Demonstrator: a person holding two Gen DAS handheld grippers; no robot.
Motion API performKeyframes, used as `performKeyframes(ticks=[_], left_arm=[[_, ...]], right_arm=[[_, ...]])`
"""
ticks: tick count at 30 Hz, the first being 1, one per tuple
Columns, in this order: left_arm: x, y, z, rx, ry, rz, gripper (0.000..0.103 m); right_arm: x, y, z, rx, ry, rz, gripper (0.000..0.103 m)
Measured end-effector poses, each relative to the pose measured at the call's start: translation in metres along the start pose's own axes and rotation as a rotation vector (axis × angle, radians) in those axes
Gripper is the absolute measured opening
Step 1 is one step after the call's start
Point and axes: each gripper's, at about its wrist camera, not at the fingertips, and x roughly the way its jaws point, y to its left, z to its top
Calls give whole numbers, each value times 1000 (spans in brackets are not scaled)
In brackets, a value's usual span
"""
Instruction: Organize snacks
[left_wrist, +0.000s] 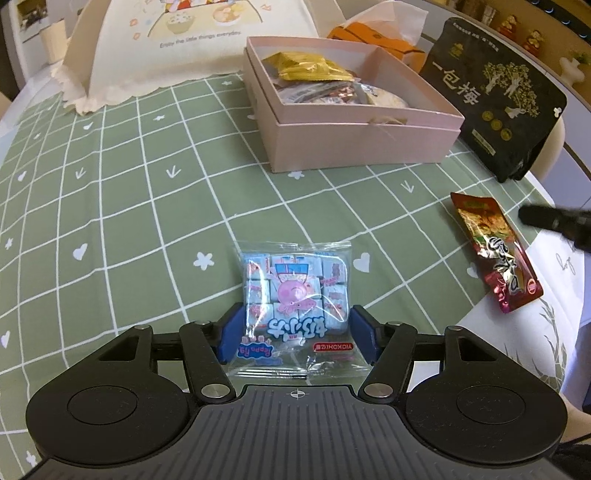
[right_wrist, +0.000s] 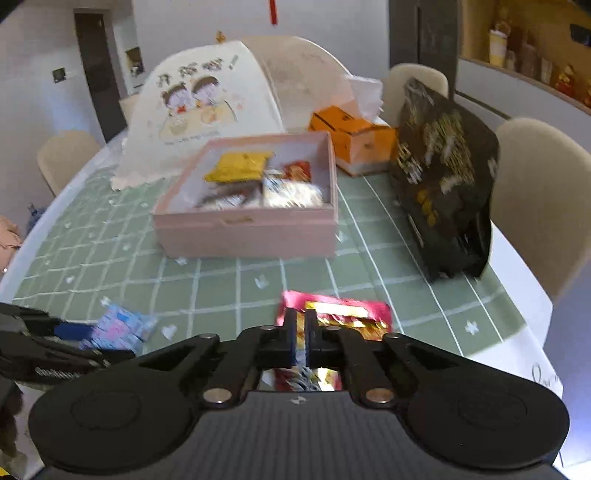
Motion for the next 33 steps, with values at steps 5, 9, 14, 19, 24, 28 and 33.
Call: performKeyframes(ticks=[5,9,14,19,24,28,33], left_arm=[[0,1,-1,6,-7,-1,67],[-1,-1,-4,18,-18,5,68],[-1,-4,-6,26,-29,15,68],[-1,-3,-6,29,-33,13,68],[-2,-2,-6,23,-33,10,68],[-2,-1,-7,17,-36,5,68],[-3,1,-6,5,-38,-1,68]], right_arm=[[14,-30,-24,122,1,-65,79],[26,-51,-35,264,16,20,83],[40,-28,-30,194,43,16,100],[54,11,-40,-22,31,-110,103],[50,1,-35,-28,48,-60,98],[42,-8,-27,-22,73,-37,79],[22,-8,-20,-13,56,8,49]])
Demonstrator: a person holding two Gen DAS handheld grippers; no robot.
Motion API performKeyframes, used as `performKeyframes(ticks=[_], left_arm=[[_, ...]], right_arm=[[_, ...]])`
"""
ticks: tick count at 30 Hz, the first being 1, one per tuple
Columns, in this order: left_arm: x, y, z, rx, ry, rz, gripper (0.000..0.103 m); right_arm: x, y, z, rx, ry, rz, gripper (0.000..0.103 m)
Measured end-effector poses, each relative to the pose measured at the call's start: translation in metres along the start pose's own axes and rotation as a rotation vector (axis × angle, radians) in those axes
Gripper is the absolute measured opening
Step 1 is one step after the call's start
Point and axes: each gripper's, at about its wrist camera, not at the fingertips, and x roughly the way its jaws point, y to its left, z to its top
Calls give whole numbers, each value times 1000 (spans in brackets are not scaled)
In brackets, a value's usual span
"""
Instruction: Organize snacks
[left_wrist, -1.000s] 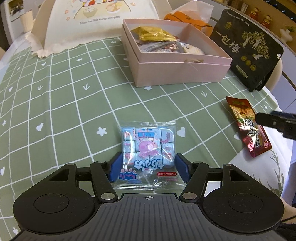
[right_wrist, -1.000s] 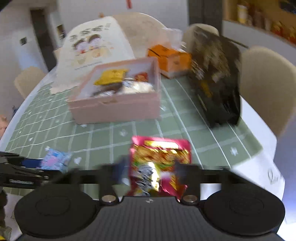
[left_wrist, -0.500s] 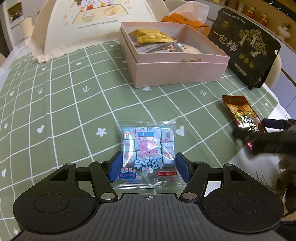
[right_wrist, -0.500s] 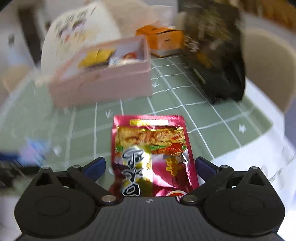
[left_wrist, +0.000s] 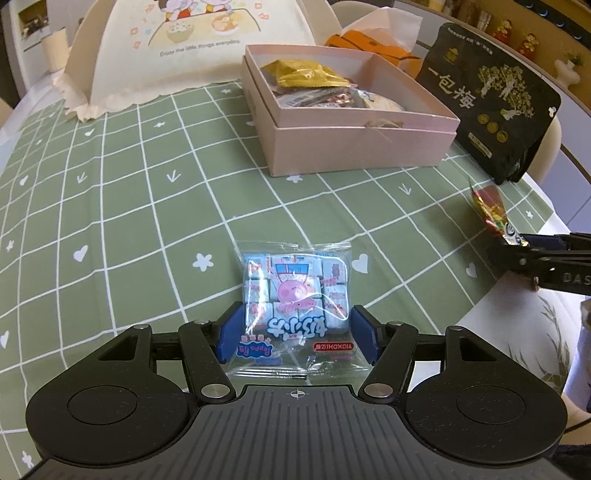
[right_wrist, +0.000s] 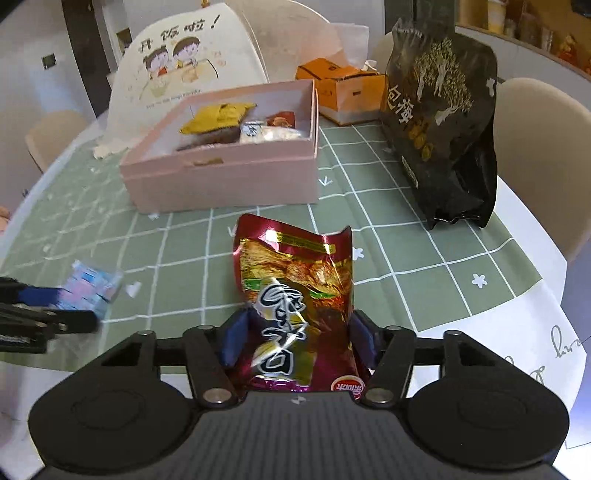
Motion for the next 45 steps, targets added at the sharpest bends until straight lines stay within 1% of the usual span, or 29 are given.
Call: performKeyframes(ticks=[3,8,9,13,18,19,20,21,23,25,28,30,31,32,33,34,36,37,38,40,42,43,45], left_arm=[[0,2,0,-17,-2,-4,67],[-1,2,2,-32,-4,0,66],[-1,2,2,-31,-2,1,65],[-1,2,3,-36,3,-8,65],[-1,2,6,-38,-4,-19,64],[-3,2,7,-40,-12,-25,64],[-5,2,9,-40,-27,-32,64],[-8,1,12,-40,-47,-39,64],[-17,1,21,-31,-98,-49,64],[-24,1,32,-24,-135,-48,64],[-29,4,44,-35,-160,-52,64],[-30,6,47,-48,-156,-56,64],[-28,7,47,-53,-145,-64,64],[-26,7,46,-58,-129,-76,64],[-24,7,45,-61,-114,-87,64],[-19,6,42,-61,-93,-101,64],[-14,3,36,-58,-54,-123,64],[-12,1,33,-58,-34,-132,64],[-11,-2,28,-58,-12,-145,64],[-10,-9,19,-43,35,-185,64],[-9,-15,11,-25,81,-213,64],[-9,-17,7,-17,93,-213,64],[-8,-15,2,-26,99,-197,64]], right_arm=[[-6,6,3,-21,-3,0,45],[-17,9,9,-16,-20,16,38],[-21,9,11,-14,-28,23,36],[-41,10,23,-12,-83,46,34],[-64,17,38,-8,-151,74,28],[-67,19,41,-14,-161,76,25],[-69,21,44,-20,-166,74,7],[-70,22,46,-23,-165,73,3],[-71,23,51,-31,-173,79,2],[-69,24,53,-41,-173,58,2],[-62,24,48,-48,-152,41,3],[-54,26,39,-102,-124,46,7],[-49,28,33,-133,-107,62,13],[-42,30,26,-166,-89,80,36],[-37,33,19,-202,-82,87,63],[-32,37,13,-246,-87,82,69],[-20,45,6,-369,-103,53,69],[-16,44,9,-397,-108,53,69],[-12,41,14,-400,-111,70,69],[2,26,34,-330,-84,143,69],[26,5,52,-211,-10,246,71],[39,-3,58,-158,29,289,71],[60,-14,59,-72,102,338,71]])
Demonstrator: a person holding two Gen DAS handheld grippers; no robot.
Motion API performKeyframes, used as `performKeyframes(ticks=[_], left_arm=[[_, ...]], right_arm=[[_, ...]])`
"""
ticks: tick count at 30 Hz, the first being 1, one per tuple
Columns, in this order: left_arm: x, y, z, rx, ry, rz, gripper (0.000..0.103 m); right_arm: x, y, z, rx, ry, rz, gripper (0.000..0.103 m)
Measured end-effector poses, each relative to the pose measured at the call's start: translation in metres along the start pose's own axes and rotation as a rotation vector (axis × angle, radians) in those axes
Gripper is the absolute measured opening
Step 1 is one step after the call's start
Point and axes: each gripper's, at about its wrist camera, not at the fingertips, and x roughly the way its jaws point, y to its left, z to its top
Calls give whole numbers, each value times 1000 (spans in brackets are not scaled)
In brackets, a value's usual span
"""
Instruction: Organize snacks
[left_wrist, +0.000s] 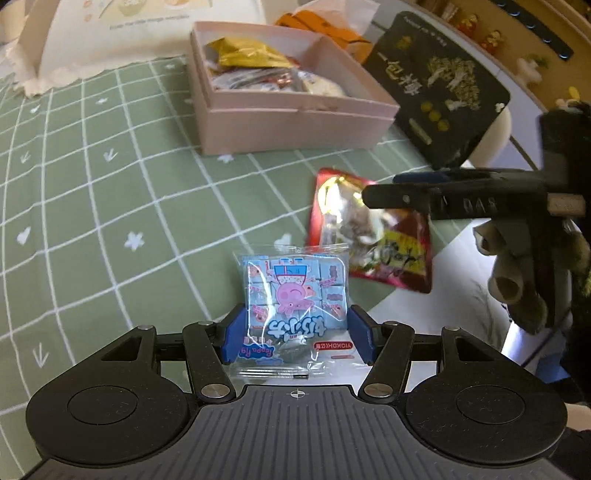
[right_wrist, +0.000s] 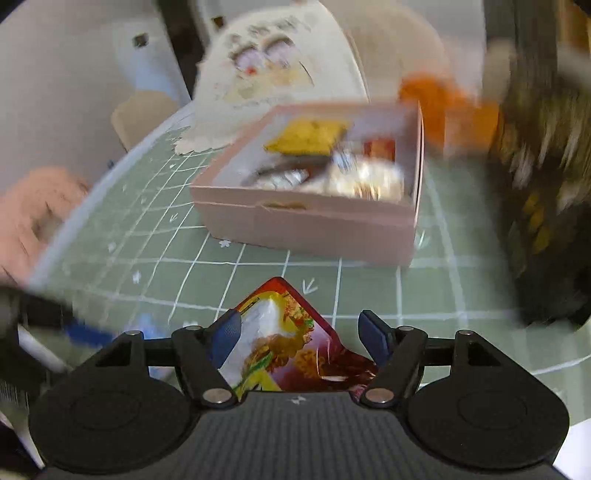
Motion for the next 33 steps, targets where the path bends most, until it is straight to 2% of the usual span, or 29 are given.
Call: performKeyframes(ticks=[2,4,7,11,13,15,19,22,26,28,30,31,33], left_arm=[[-2,7,-2,-39,-10,20,64],[-3,14,-1,-65,-14,28,64],[0,18,-2,-77,-12,33,64],[0,19,-2,-90,-29,32,64],[-1,21,-2,-97,-34,32,64],[-1,22,-2,-103,-38,37,64],[-3,21,-3,-109,-34,41,64],[-5,17,-6,-103,-16,1,64],[-2,10,-12,-102,9,-55,64],[-2,7,-13,-91,7,-46,64],[-1,7,-12,-85,6,-44,64],[0,6,-12,-81,7,-43,64],[0,5,-12,-68,7,-42,64]], right_arm=[[0,1,-7,3,-7,25,73],[-2,13,-17,-29,22,44,76],[-3,36,-36,-103,27,14,78],[6,75,-63,-246,-29,-145,86],[13,91,-72,-277,-56,-212,96],[17,92,-71,-236,-60,-215,103],[17,92,-70,-262,-52,-200,103],[10,84,-68,-275,-4,-176,103],[-14,62,-64,-124,16,-80,89],[-23,47,-62,-5,9,-26,76],[-25,35,-60,112,31,48,38],[-23,29,-59,176,53,103,31],[-20,21,-60,283,66,207,29]])
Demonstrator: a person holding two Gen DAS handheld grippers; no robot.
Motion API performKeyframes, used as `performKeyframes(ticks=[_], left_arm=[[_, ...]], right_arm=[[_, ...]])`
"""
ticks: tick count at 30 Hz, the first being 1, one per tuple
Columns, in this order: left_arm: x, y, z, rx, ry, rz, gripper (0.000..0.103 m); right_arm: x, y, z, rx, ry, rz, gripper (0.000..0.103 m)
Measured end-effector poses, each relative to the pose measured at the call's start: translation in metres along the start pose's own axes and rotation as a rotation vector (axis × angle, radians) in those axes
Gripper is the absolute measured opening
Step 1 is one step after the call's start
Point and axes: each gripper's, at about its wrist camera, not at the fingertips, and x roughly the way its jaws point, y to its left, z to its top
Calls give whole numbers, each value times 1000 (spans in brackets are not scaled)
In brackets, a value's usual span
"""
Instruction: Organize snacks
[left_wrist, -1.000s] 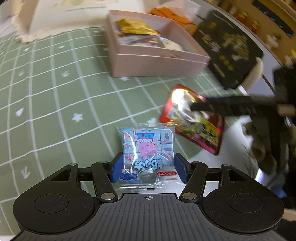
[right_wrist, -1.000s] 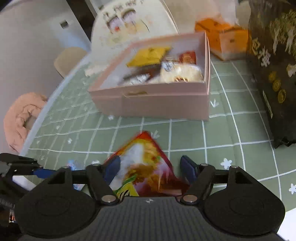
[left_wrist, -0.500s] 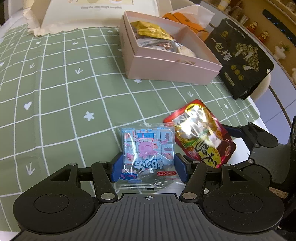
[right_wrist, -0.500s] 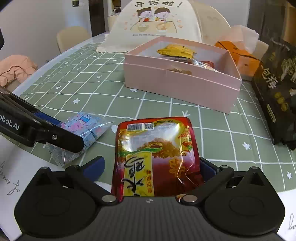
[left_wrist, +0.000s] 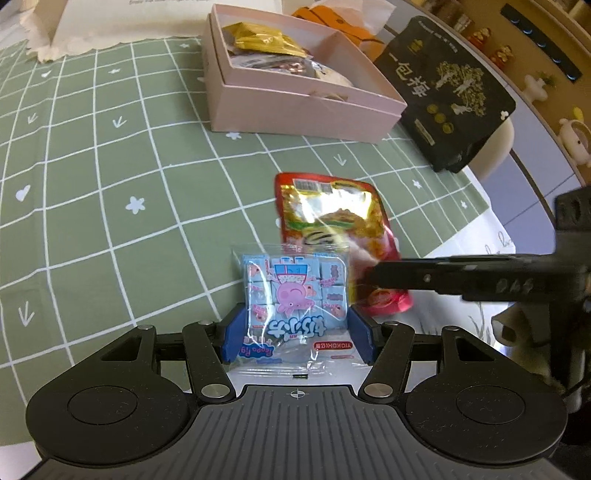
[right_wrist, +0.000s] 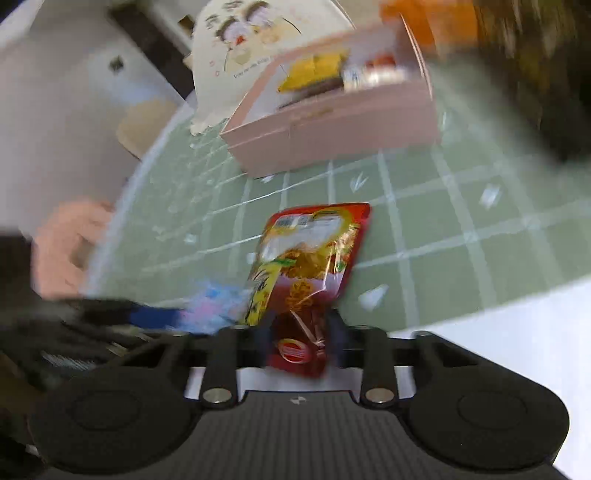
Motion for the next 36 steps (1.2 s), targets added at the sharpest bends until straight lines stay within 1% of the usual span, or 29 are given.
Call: performKeyframes(ticks=[2,4,7,10,14,17,19,21,23,25,28,29,30,31,32,33,35,36], left_arm=[[0,2,0,5,-4,-6,64],[-1,6,2,-13,-7,-17,64],[-9,16,2,-43,-36,-28,64],[-19,31,3,-79,-71,-5,64],[-21,54,4,-124,-70,74,64],[-21,58,5,-118,-72,68,64],[-20,56,7,-93,-72,74,64],[-18,57,9,-91,-74,68,64],[-19,60,9,-94,-75,55,64],[-20,62,7,-89,-75,46,64],[-20,62,6,-71,-78,40,64],[-21,63,6,-70,-80,37,64],[-21,63,5,-71,-83,33,64],[-21,65,5,-78,-87,26,64],[-22,66,5,-86,-89,19,64],[-22,68,4,-97,-91,15,64],[-24,70,4,-113,-89,22,64],[-27,72,4,-122,-88,23,64]], right_arm=[[0,3,1,34,-5,40,29],[-4,11,2,32,-20,72,29],[-9,23,6,15,-38,109,29],[-7,31,11,3,-43,146,29],[10,35,17,19,-20,146,29],[18,41,21,27,-16,167,30],[20,49,27,3,-36,167,35],[26,56,37,-12,-44,167,46],[39,58,48,-8,-33,167,55],[61,55,60,9,15,172,55],[93,49,68,73,94,174,55],[102,47,70,91,110,171,54],[108,47,71,103,112,185,51],[112,48,73,113,115,191,50],[115,50,76,118,114,182,43],[118,53,78,111,113,165,32],[122,57,81,88,124,136,22],[121,57,81,85,126,138,22]])
